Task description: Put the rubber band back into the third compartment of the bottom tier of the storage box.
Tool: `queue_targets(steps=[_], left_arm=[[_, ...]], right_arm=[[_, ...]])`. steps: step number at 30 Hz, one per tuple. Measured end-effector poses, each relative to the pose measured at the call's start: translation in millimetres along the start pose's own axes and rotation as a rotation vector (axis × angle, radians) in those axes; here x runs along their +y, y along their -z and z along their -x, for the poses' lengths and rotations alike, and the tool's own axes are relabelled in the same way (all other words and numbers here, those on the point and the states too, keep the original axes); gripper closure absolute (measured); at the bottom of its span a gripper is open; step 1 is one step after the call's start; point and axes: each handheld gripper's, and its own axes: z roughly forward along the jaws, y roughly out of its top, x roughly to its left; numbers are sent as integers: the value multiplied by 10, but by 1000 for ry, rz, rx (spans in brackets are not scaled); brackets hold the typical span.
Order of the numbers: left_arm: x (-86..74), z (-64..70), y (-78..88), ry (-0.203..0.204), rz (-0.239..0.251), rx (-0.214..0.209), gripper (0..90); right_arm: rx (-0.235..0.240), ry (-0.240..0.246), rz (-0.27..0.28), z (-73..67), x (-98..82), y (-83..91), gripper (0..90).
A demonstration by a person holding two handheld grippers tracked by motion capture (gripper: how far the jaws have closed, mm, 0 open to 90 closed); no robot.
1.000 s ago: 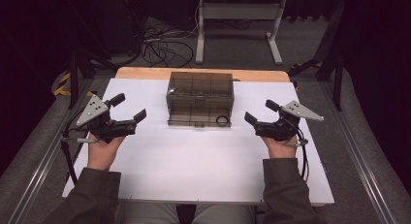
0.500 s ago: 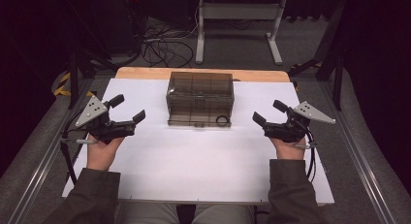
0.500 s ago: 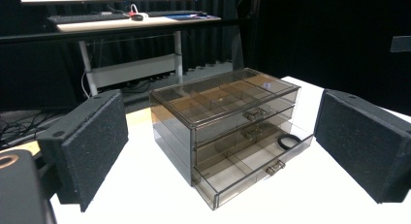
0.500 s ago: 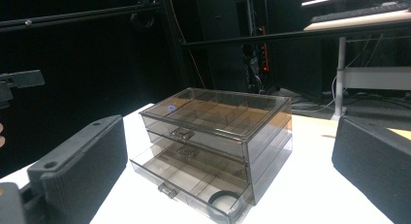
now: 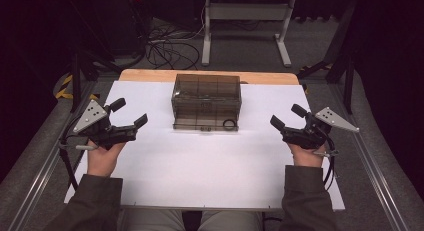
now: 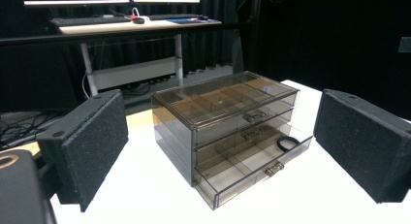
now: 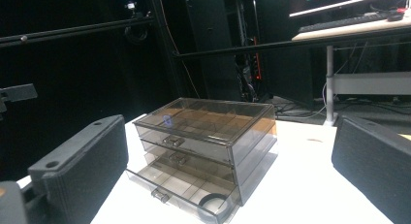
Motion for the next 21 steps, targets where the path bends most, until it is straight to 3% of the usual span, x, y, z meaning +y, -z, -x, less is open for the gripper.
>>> queue_targets(steps=[21], left_arm=[[-11,-5,-14,0,-5,-5,61]], right_arm=[[-15,7,1,31,3,6,4]])
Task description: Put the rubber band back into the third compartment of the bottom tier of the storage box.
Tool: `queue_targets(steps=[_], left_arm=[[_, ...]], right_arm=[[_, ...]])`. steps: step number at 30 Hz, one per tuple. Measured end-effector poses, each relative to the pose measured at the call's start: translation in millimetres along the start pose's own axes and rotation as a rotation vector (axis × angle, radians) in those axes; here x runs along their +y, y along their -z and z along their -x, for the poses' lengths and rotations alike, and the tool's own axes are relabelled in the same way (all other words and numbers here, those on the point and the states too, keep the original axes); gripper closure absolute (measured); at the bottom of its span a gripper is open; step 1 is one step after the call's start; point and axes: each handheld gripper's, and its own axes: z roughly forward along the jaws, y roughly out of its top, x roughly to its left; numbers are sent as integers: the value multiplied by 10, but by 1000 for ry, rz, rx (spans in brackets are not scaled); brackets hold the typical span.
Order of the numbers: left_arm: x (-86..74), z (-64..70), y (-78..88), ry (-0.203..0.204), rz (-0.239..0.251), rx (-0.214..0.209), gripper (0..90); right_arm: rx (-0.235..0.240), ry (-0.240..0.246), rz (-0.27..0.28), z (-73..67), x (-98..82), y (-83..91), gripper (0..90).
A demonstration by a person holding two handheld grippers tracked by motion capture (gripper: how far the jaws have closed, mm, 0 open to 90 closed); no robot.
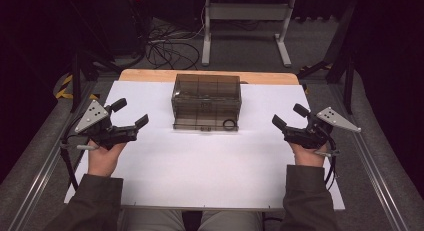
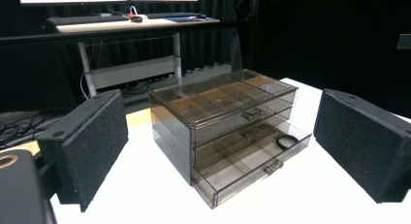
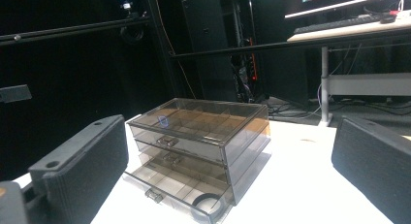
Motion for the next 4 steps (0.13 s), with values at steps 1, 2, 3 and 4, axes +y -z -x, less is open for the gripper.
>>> queue_targets(steps=[1,2,3,4], left_arm=[[-2,0,0,2,1,2,61],[-4,-2,1,1,-2,2,61],[-6,-3,0,3,-2,1,61],[-9,-4,1,3,-2,1,61]], right_arm=[[-1,2,-1,0,-1,-3,4],[-3,2,-2,1,-3,-8,4],[1,-5,0,-1,-4,-12,4],[-3,0,-5,4,-7,-16,4]])
